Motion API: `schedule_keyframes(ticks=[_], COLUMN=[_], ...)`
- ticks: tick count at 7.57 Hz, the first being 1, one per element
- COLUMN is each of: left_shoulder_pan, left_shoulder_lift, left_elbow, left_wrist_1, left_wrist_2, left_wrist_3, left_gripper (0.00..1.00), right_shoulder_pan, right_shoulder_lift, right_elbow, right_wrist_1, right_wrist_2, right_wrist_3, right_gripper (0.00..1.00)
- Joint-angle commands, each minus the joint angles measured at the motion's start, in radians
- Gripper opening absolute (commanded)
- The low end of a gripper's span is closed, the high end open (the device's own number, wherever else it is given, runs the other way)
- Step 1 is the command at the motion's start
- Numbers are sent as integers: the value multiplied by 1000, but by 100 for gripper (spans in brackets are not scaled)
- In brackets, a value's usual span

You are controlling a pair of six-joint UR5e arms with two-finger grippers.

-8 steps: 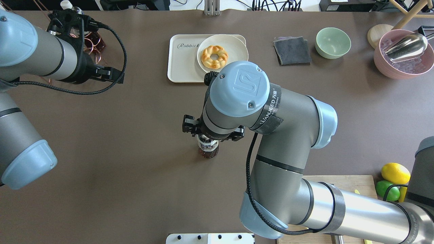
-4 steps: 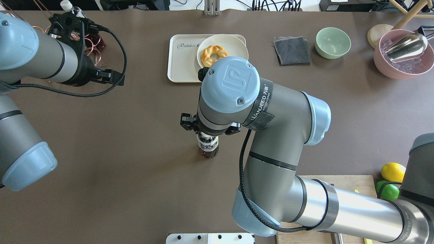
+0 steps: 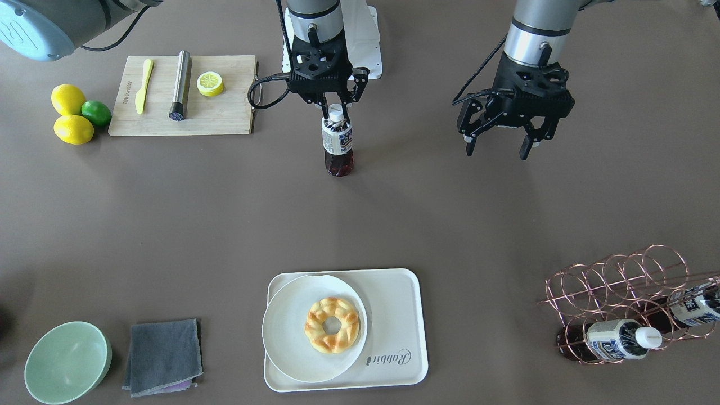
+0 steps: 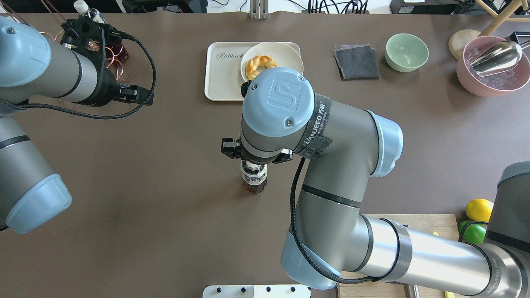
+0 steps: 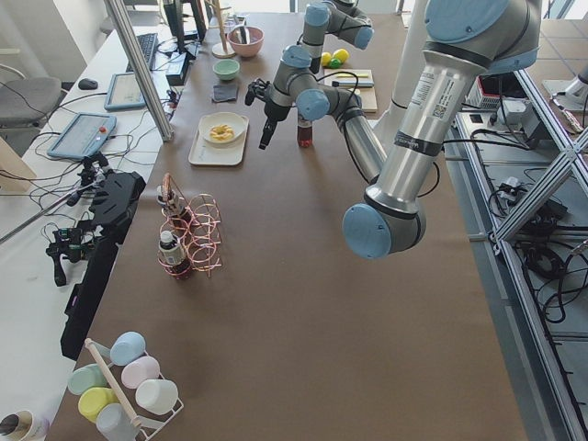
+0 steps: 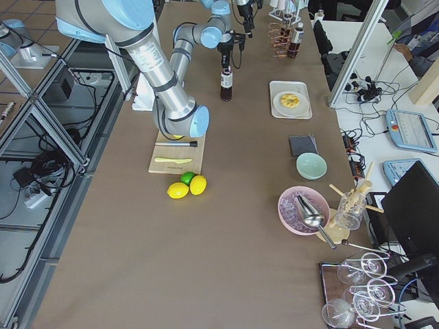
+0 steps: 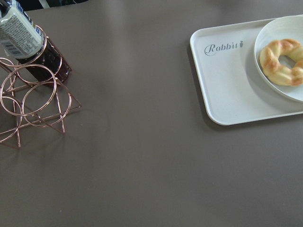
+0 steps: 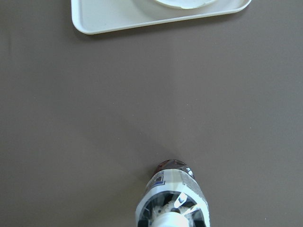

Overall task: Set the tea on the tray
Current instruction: 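Grasp the standing bottle with the right gripper while the left arm withdraws, then carry the bottle with the right gripper and lower it onto the white tray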

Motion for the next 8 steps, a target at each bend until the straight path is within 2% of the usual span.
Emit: schedule_keyframes(ticks=[1, 2, 3, 4, 5, 6, 7, 8], left_shoulder_pan=[0, -9, -13, -64, -137, -186, -241, -329], left_shoulder_lift=[15, 28, 104, 146, 186, 259, 382, 495], left_elbow=[16, 1, -48, -79, -90, -105, -116, -86], left_wrist_1=[-55, -55, -59, -58, -58, -67, -143, -255], left_wrist_2=[-3, -5, -20, -91, -166, -210, -233, -300], left_wrist_3=[-22, -17, -8, 44, 91, 182, 298, 381], left_gripper=[97, 97, 97, 97, 97, 97, 97, 97], right_shoulder_pan=[25, 49, 75, 95, 127, 152, 181, 213], right_shoulder_lift=[59, 92, 129, 196, 294, 341, 360, 433], right_elbow=[-11, -27, -64, -152, -281, -370, -467, -609], right_wrist_1=[-75, -107, -108, -103, -97, -47, 49, 88], right_wrist_2=[-3, -5, -3, -3, 3, 3, 6, 24], right_wrist_3=[-81, -120, -145, -160, -177, -180, -180, -203], right_gripper=[0, 0, 0, 0, 0, 0, 0, 0])
